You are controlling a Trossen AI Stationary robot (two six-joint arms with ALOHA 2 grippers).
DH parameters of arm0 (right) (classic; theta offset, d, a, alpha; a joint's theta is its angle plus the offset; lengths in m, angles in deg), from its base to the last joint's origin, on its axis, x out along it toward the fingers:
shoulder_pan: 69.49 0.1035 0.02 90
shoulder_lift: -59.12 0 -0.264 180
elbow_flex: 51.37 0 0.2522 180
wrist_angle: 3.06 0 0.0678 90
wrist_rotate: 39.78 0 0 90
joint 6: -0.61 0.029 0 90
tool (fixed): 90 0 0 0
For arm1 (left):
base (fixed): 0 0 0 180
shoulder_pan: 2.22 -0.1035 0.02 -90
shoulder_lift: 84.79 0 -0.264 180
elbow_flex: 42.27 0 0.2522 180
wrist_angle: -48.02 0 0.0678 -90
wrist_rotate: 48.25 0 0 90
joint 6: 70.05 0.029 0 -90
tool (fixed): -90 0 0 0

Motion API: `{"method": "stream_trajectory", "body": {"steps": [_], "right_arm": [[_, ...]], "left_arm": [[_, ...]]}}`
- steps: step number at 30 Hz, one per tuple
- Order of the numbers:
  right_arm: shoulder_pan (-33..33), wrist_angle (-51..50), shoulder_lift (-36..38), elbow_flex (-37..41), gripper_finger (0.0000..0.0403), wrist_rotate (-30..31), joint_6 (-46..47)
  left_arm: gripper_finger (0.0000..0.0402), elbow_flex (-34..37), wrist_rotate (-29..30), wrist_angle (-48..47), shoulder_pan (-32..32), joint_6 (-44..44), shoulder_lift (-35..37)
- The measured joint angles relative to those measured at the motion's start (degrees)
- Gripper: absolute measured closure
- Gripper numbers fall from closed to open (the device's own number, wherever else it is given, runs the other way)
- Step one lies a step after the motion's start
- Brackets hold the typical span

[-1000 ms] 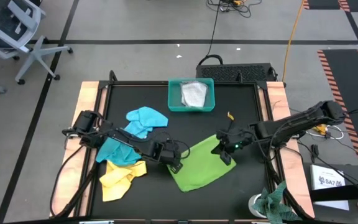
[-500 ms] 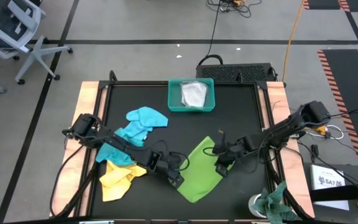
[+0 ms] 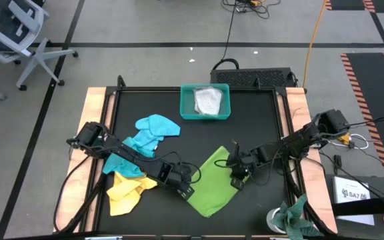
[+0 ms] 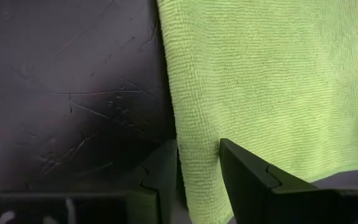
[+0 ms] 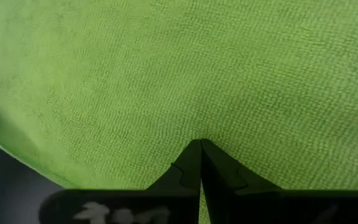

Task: Fold microfiber towels
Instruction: Fold the green microfiber towel

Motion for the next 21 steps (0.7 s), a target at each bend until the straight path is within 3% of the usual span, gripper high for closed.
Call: {"method": "stream_trajectory", "body": {"steps": [8, 14, 21], "right_arm": [[-6.2, 0.7, 0.0, 0.1, 0.0403, 6.1, -12.6], [-11.3, 8.5, -0.1, 0.2, 0.0403, 7.6, -17.5], [-11.7, 20.6, 0.2, 0.2, 0.0403, -3.7, -12.8]], "left_arm": [[0.028, 0.0, 1.3, 0.0, -0.3, 0.4, 0.0], [0.028, 0.0, 2.1, 0.0, -1.2, 0.6, 0.0], [0.028, 0.0, 2.1, 1.0, -3.1, 2.0, 0.0]]}}
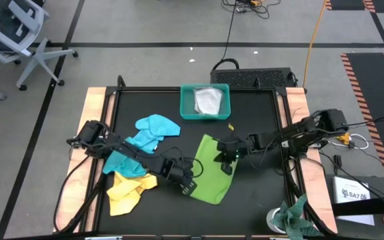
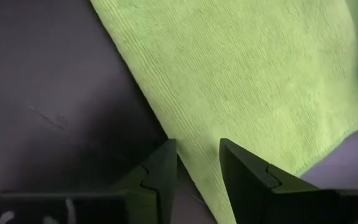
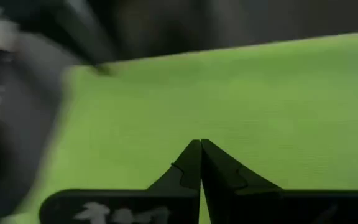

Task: Fold microfiber towels
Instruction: Fold the green microfiber towel

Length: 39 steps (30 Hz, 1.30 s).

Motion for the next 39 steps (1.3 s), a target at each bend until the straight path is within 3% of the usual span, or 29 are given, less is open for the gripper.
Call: {"method": "stream_trajectory", "body": {"steps": [4, 8, 20, 29, 39], "right_arm": [[3.3, 2.5, 0.0, 0.0, 0.0403, -6.6, 3.0], [7.7, 0.3, 0.0, 0.0, 0.0403, -6.7, 4.1], [13.5, -1.8, 0.0, 0.0, 0.0403, 9.5, 6.1], [16.9, -1.3, -0.7, -0.1, 0.0403, 9.7, 9.8], [21.1, 5.6, -8.3, -0.1, 0.0403, 9.5, 14.8]], "left_arm": [[0.028, 0.0, 0.3, 0.1, -1.1, 0.3, 0.0], [0.028, 0.0, 0.5, 0.5, -1.9, 1.0, 0.0], [0.028, 0.0, 2.7, 3.4, -2.4, 1.2, 0.0], [0.028, 0.0, 3.8, 3.3, -2.4, 1.0, 0.0], [0.0279, 0.0, 4.0, 3.3, -2.4, 0.9, 0.0]]}}
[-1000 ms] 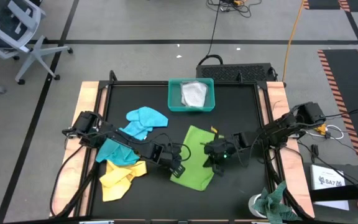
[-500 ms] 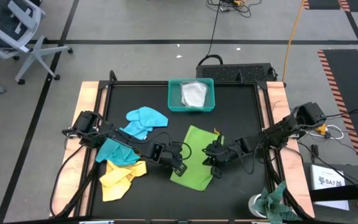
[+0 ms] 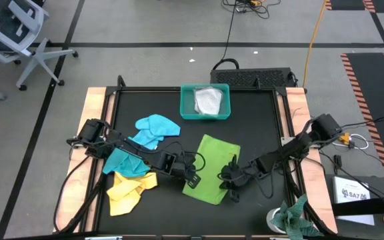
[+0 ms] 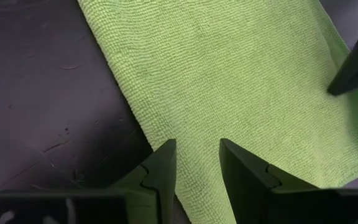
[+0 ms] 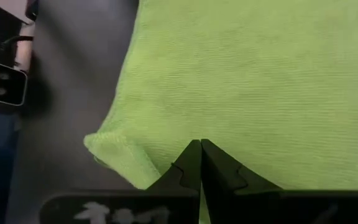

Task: Fold microfiber towels
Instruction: Fold the green microfiber towel

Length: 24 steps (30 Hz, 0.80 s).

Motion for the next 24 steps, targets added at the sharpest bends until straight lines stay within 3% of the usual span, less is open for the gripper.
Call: {"method": "stream_trajectory", "body": {"steps": [12, 24], "right_arm": [[2.7, 2.4, -1.1, 0.0, 0.0403, -5.9, 2.6], [6.0, 0.8, 1.7, 0.0, 0.0403, -6.0, 3.8]], "left_arm": [[0.028, 0.0, 0.0, 0.0, 0.0, -0.1, 0.0], [0.028, 0.0, 0.0, -0.1, 0.0, 0.1, 0.0]]}}
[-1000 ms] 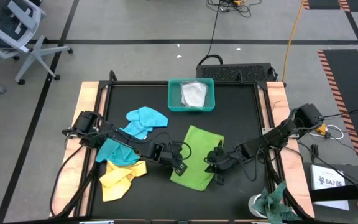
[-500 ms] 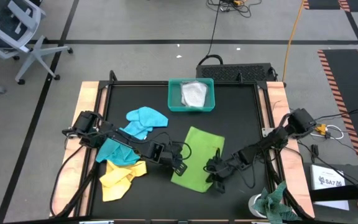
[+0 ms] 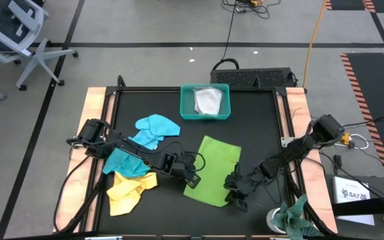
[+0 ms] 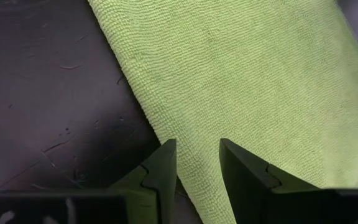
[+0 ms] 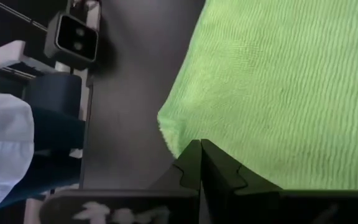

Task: Fold microfiber towels
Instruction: Fold the green microfiber towel

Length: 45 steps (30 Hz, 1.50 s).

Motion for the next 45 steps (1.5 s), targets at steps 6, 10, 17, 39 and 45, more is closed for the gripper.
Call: {"method": "stream_trajectory", "body": {"steps": [6, 10, 17, 39, 45], "right_arm": [[1.1, -2.6, 0.0, 0.0, 0.0403, 0.3, 1.2], [1.0, -2.1, 0.0, 0.0, 0.0403, 1.3, 2.1], [1.0, 2.7, 0.0, 0.0, 0.0403, 1.9, 2.2], [-1.9, -6.5, 3.3, 0.0, 0.0403, 6.4, 0.6], [-6.5, -12.8, 3.3, 0.0, 0.0403, 6.9, 0.9]], "left_arm": [[0.028, 0.0, 0.0, 0.0, 0.0, 0.0, 0.0], [0.0279, 0.0, 0.0, 0.0, 0.0, 0.0, 0.0], [0.0279, 0.0, 0.0, 0.0, 0.0, 0.0, 0.0], [0.028, 0.0, 0.0, 0.0, 0.0, 0.4, 0.0], [0.028, 0.0, 0.0, 0.0, 0.0, 0.3, 0.0]]}}
